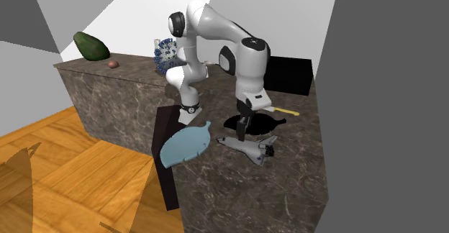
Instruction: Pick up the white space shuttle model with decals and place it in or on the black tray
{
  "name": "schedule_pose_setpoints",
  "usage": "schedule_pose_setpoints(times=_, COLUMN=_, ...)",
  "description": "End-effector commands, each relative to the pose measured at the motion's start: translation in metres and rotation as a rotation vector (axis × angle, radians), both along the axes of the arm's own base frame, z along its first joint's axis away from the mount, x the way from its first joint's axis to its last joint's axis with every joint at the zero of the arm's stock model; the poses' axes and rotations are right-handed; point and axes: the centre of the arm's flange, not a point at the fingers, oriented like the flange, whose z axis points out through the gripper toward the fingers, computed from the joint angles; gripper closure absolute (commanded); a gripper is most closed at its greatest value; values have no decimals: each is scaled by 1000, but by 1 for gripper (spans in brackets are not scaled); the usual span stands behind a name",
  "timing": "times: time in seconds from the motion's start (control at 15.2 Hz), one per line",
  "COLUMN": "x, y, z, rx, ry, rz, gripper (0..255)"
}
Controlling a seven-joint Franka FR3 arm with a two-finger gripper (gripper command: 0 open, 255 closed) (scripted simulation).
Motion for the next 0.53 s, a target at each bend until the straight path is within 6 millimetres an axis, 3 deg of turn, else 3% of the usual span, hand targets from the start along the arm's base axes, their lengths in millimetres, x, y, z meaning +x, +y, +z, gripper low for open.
schedule_pose_setpoints(times=0.0, x=3, y=4, z=-11, rx=3, ry=3, rz=25, gripper=0)
schedule_pose_setpoints(times=0.46, x=-1, y=5, z=-45, rx=3, ry=3, rz=25, gripper=0)
